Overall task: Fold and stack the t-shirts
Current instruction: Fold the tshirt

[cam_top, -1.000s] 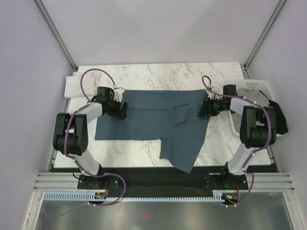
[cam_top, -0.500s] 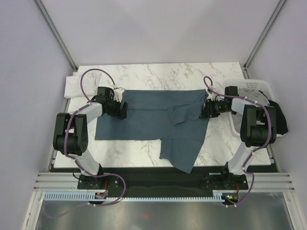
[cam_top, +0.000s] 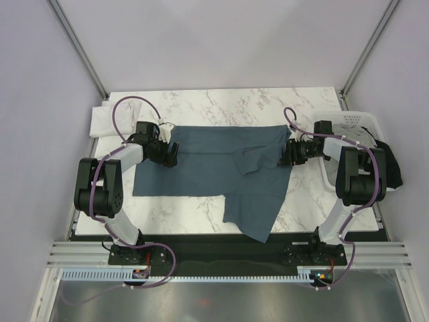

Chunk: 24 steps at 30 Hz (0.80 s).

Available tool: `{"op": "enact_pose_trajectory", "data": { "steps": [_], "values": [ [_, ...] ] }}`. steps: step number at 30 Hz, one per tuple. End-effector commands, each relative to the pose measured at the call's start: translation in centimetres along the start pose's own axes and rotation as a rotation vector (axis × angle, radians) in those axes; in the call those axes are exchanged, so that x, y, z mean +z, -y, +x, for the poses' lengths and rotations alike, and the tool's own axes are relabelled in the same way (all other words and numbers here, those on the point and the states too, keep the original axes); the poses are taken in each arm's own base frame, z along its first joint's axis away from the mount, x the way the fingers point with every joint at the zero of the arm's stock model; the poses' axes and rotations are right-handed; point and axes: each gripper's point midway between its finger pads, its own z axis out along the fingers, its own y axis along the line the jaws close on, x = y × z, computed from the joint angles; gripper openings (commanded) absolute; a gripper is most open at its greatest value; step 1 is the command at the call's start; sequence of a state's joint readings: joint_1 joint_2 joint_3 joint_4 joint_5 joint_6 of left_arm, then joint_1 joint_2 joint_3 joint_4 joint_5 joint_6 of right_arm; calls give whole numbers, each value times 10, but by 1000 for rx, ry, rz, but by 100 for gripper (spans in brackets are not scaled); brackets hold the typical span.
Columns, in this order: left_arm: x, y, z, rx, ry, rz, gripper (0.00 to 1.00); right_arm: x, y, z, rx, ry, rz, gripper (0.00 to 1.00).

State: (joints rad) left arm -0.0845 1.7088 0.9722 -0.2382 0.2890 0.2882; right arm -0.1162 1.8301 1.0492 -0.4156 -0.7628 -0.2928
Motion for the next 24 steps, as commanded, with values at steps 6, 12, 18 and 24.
{"op": "enact_pose_trajectory", "data": {
  "steps": [6,12,18,24],
  "values": [
    [-4,-3,-11,-6,28,-9,87,-3,-10,-20,-85,72,-71,33],
    [-4,-3,-11,-8,28,-9,87,-5,-19,-18,-80,78,-104,11],
    [-3,-2,-12,-8,29,-5,87,-22,-43,-13,-41,44,-154,5],
    [-2,-1,-11,-8,28,1,87,-39,-65,-1,-43,5,-189,2]
  ]
}}
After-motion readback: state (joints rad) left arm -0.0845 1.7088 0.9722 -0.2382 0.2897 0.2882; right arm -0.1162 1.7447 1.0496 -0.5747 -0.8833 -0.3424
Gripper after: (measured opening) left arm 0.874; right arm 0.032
